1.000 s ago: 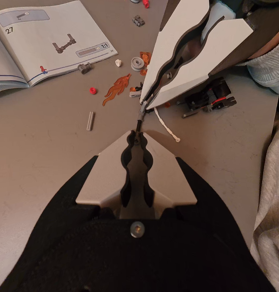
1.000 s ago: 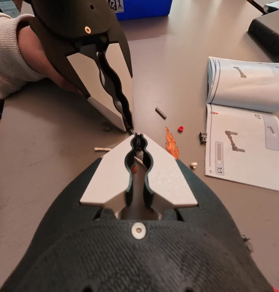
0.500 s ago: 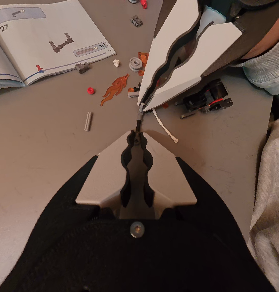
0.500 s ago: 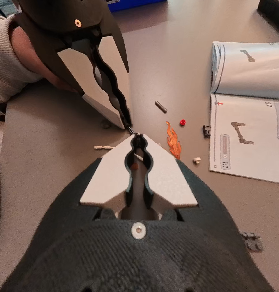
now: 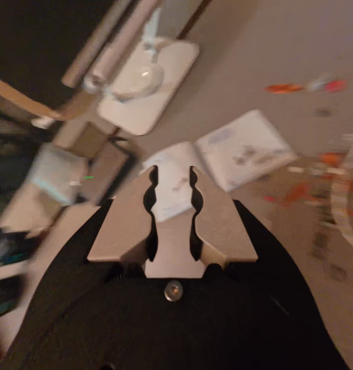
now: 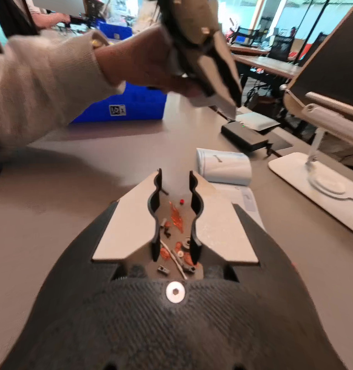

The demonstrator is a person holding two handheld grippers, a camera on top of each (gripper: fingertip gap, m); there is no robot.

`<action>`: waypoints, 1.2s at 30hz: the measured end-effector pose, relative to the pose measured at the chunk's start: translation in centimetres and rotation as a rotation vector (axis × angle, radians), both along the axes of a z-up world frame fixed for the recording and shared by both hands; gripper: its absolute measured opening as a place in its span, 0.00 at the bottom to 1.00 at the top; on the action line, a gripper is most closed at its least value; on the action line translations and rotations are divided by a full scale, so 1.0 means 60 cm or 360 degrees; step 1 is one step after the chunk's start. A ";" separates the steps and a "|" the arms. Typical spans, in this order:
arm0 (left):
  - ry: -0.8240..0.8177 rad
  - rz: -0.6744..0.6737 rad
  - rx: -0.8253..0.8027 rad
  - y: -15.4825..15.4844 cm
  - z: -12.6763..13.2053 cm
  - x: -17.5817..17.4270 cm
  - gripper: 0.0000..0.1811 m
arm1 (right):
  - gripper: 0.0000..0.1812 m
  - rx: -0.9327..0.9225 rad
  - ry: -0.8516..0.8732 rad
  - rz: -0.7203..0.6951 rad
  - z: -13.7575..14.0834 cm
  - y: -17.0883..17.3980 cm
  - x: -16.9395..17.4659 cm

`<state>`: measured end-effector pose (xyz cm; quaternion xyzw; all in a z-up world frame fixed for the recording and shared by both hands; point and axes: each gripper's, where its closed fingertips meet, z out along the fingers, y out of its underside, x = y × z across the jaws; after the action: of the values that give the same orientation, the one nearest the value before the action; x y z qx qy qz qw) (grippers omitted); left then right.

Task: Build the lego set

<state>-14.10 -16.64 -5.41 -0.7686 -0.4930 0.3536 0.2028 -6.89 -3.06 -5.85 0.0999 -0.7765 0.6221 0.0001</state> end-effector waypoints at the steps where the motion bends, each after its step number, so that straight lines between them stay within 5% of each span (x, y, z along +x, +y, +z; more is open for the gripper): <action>1: -0.0048 0.0109 -0.0240 -0.039 0.008 -0.036 0.08 | 0.14 -0.0008 0.0043 -0.0038 0.001 0.001 -0.008; 2: -0.0088 0.0168 -0.0475 -0.072 0.016 -0.069 0.00 | 0.14 -0.0005 0.0095 -0.0078 0.001 0.003 -0.016; 5: -0.0202 0.0249 -0.0944 -0.131 0.039 -0.134 0.01 | 0.14 -0.0001 0.0246 -0.0174 -0.002 0.008 -0.034; 8: -0.0125 0.0112 -0.0931 -0.086 0.064 -0.157 0.00 | 0.14 -0.0066 0.0289 -0.0176 0.011 0.010 -0.030; 14: -0.0239 0.0025 -0.1599 -0.044 0.078 -0.221 0.00 | 0.16 -0.0424 0.0112 0.0122 0.116 -0.036 0.082; 18: -0.0391 -0.0159 -0.2194 0.004 0.049 -0.275 0.00 | 0.14 -0.0547 0.0282 -0.0045 0.130 -0.023 0.057; 24: -0.0712 -0.0152 -0.1705 0.079 -0.025 -0.294 0.00 | 0.12 -0.0806 0.0207 -0.0228 0.172 0.041 -0.007; 28: -0.0888 -0.0073 -0.1881 0.062 -0.019 -0.280 0.00 | 0.12 -0.0893 0.0191 -0.0313 0.186 0.068 -0.032; 32: -0.1505 -0.0042 -0.1717 0.055 -0.058 -0.181 0.00 | 0.05 -0.1110 0.0195 -0.0411 0.218 0.116 -0.049; 36: -0.1478 -0.0170 -0.1875 0.073 -0.053 -0.168 0.00 | 0.04 -0.1346 0.0268 -0.0519 0.261 0.177 -0.057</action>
<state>-24.17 -12.24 -8.57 -0.8430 -0.2192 0.1880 -0.4539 -10.34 7.59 9.82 0.0178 -0.4573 0.8659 0.2017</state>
